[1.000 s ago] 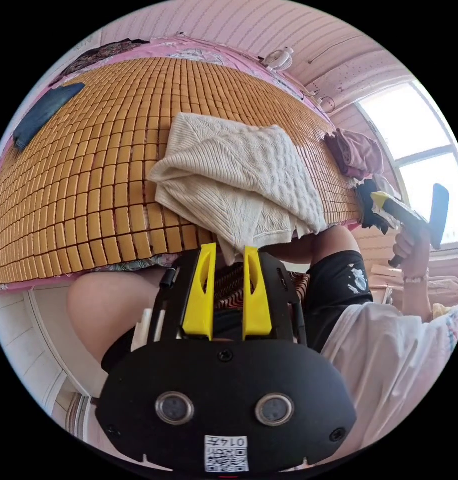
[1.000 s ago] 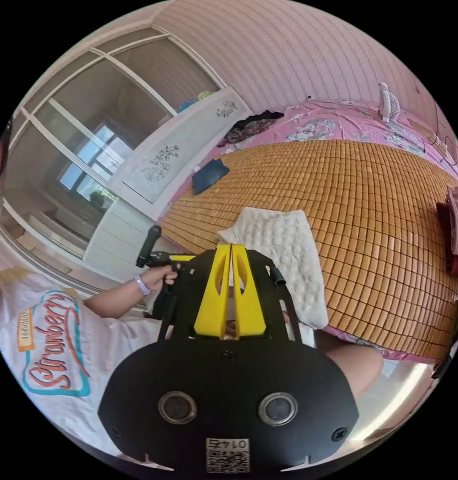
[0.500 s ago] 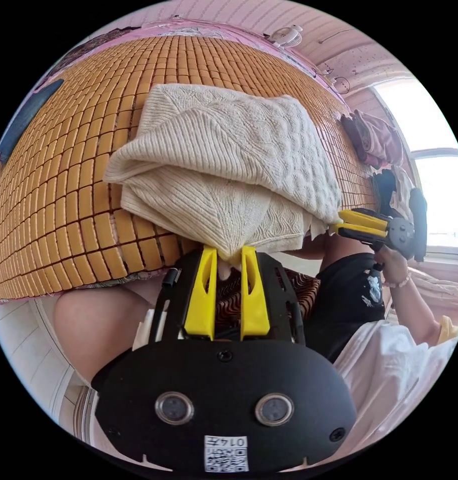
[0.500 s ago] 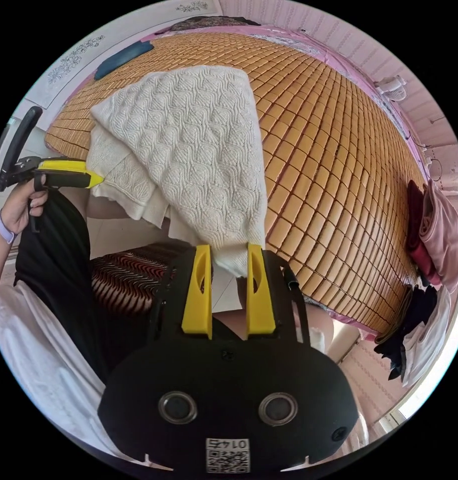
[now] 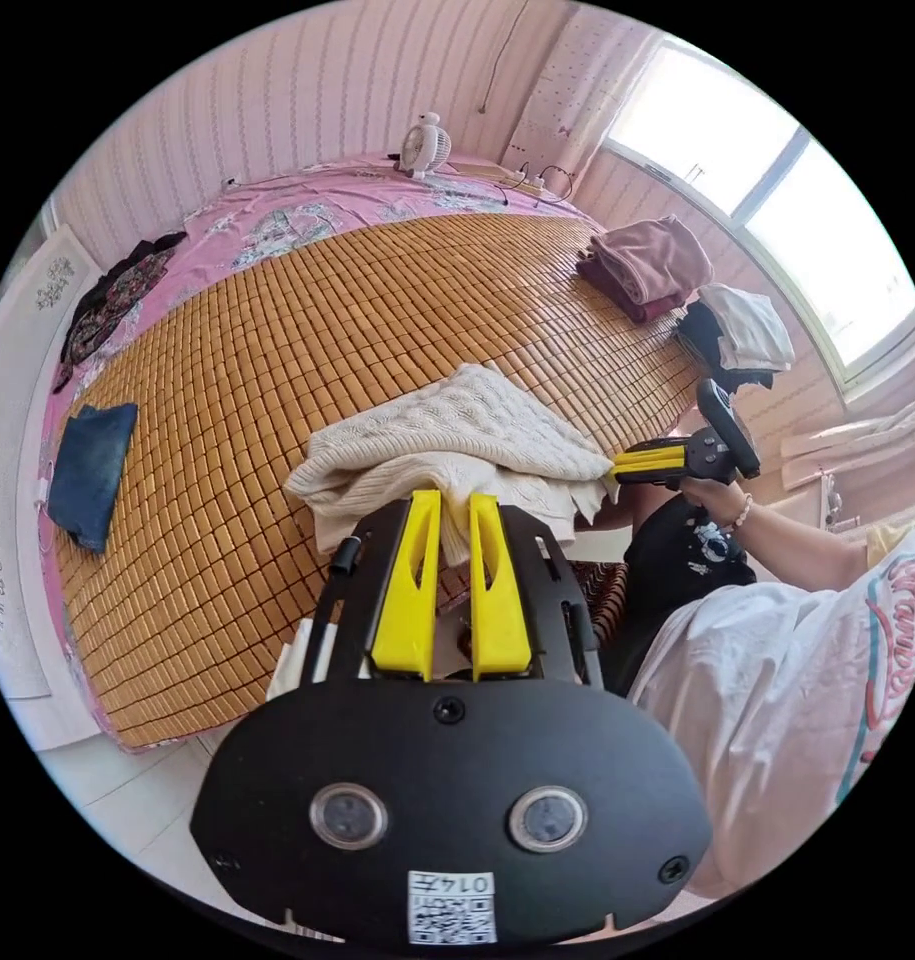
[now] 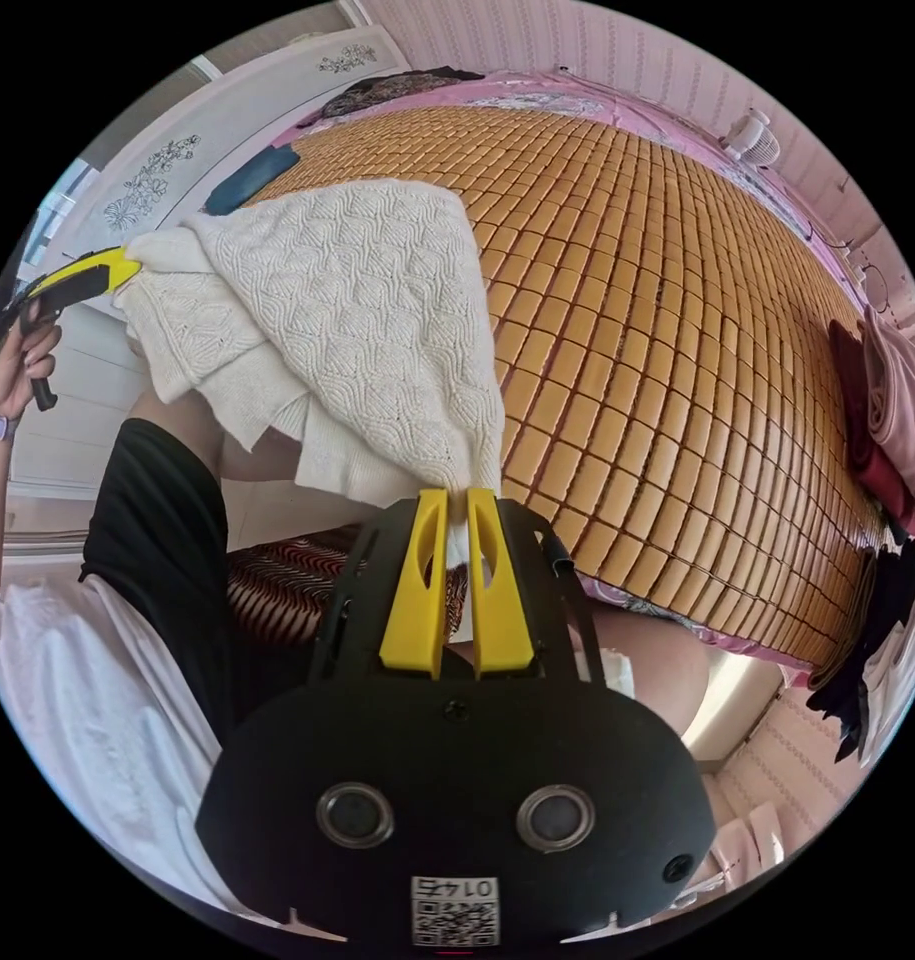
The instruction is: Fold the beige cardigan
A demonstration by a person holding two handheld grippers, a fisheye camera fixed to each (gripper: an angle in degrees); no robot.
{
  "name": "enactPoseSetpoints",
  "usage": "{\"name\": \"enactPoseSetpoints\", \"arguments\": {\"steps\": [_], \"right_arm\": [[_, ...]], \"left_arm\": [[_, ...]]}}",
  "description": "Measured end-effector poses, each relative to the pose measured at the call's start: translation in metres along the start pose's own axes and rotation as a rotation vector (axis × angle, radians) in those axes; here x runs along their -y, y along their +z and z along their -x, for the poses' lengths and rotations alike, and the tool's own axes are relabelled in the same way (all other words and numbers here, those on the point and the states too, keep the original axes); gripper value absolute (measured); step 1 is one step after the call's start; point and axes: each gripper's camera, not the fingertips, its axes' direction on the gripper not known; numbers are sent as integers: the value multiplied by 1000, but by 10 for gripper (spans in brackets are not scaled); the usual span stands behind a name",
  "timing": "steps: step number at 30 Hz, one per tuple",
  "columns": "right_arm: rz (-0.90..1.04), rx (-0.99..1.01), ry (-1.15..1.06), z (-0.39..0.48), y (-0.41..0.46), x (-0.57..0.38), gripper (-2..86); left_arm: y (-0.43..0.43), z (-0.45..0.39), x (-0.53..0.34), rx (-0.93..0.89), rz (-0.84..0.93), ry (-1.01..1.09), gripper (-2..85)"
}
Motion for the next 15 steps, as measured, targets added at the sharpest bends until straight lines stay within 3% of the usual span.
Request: {"name": "enactPoseSetpoints", "arguments": {"steps": [4, 6, 8, 10, 13, 15], "right_arm": [[-37, 35, 41, -13, -3, -9, 28], [-63, 107, 87, -26, -10, -15, 26], [-137, 198, 149, -43, -23, -24, 25], [-232, 340, 257, -74, -35, -41, 26], [-204, 317, 371, -105, -26, -60, 27], [-166, 285, 402, -116, -17, -70, 29]], "left_arm": [[-14, 4, 27, 28, -40, 31, 7], [-29, 5, 44, 2, -140, 30, -3], [-50, -2, 73, -111, -315, 65, -6], [-48, -14, 95, -182, -367, 110, -6], [-5, -19, 116, -84, -271, 69, 4], [27, -1, 114, -131, -166, -10, 26]]}}
